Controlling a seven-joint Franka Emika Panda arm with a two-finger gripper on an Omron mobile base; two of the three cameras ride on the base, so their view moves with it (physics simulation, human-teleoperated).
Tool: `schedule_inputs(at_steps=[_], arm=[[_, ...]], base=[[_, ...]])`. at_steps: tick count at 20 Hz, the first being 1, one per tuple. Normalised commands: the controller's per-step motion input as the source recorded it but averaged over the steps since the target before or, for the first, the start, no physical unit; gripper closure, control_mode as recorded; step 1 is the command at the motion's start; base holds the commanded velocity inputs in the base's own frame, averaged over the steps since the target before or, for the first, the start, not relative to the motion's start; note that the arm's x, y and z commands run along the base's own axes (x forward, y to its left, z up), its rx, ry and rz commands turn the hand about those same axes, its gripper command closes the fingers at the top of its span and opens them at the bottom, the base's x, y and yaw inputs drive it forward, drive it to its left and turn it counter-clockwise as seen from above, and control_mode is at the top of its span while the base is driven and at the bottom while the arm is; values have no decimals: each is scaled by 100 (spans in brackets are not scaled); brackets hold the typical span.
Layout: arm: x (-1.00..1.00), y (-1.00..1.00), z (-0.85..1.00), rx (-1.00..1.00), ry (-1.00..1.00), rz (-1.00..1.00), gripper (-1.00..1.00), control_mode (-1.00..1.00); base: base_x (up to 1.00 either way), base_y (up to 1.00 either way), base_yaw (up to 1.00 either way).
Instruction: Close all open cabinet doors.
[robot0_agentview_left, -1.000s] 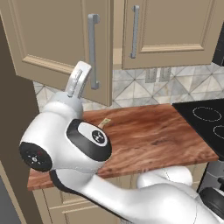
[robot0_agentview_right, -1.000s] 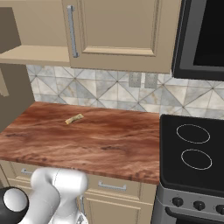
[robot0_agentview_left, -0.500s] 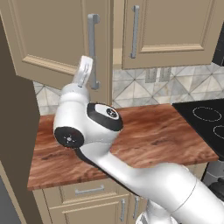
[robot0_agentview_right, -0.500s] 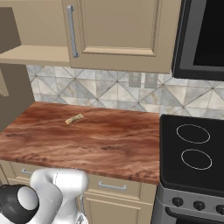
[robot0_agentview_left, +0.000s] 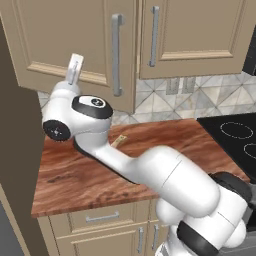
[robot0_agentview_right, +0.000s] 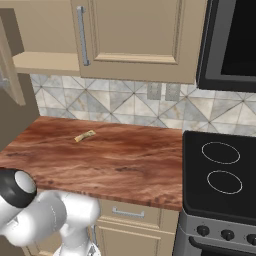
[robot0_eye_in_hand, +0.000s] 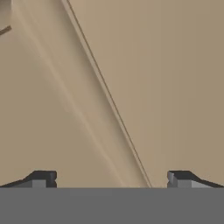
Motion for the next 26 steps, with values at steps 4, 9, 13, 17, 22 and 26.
schedule_inputs(at_steps=[4,9,13,17,22,26], arm=[[88,2,0,-5,4,-3,-100,-100],[77,-8,0,-3,3,0,-100,-100],[57,-31,0,-3,0,2,-100,-100],[58,-34,0,-2,0,5,-100,-100],[64,-39,0,-1,1,4,-100,-100],[67,-46,0,0,2,3,-100,-100]], base=[[0,0,0],[0,0,0],[0,0,0],[0,0,0],[0,0,0],[0,0,0]])
